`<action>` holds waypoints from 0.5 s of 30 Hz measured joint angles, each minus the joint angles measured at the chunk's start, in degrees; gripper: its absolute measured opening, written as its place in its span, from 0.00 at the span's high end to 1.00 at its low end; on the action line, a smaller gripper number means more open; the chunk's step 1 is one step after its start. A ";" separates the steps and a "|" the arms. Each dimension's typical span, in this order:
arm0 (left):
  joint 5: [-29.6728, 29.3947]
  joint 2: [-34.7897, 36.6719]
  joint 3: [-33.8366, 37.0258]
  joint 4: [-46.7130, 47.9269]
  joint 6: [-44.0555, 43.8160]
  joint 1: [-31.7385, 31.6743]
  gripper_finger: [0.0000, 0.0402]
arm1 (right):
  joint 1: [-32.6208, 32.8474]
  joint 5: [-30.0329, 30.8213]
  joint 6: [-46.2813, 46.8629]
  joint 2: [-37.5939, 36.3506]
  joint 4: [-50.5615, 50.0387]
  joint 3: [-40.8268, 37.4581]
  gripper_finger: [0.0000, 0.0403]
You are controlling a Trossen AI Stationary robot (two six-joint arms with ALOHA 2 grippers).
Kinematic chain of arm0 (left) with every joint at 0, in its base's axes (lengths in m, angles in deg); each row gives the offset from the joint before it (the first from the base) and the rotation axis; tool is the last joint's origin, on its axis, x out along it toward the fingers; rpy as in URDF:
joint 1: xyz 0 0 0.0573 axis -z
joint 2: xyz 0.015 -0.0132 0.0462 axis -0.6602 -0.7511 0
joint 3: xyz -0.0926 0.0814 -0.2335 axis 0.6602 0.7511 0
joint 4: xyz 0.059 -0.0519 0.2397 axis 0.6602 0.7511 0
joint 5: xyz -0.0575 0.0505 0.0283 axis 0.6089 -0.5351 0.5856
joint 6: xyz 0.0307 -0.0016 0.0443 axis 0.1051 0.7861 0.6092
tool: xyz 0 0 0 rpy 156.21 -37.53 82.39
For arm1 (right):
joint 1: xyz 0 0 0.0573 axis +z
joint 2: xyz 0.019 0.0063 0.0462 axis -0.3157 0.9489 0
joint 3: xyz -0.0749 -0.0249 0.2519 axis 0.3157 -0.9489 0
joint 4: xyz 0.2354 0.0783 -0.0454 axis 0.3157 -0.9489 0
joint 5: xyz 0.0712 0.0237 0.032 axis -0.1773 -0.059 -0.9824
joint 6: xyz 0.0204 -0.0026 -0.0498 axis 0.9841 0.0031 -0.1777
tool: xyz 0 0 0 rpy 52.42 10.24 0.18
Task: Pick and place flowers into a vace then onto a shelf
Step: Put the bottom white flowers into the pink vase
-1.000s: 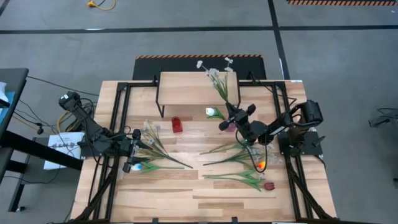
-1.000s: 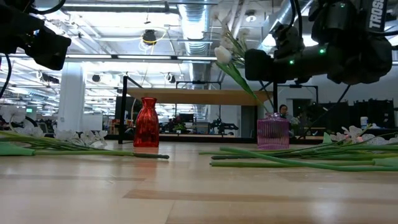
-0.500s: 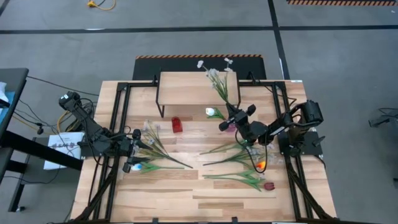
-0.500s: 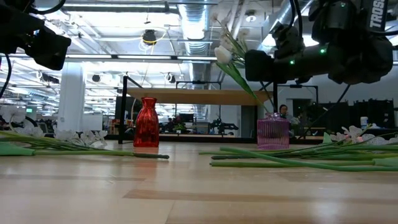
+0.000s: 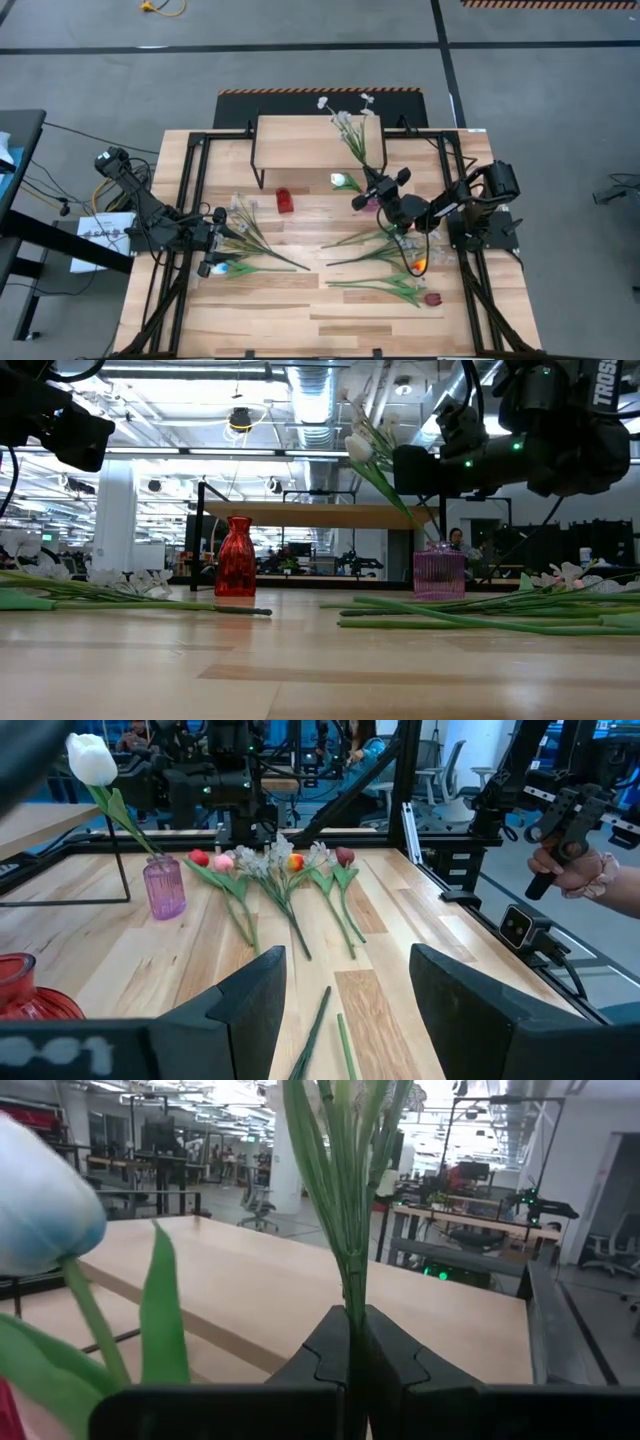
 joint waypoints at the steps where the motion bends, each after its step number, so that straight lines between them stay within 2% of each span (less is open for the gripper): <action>1: 0.00 0.00 0.00 0.00 0.02 0.00 0.49 | 0.00 0.00 0.00 0.00 -0.01 0.00 0.99; 15: 0.04 0.00 0.00 -0.02 0.07 -0.02 0.49 | 0.00 0.19 0.00 0.00 0.02 0.00 0.98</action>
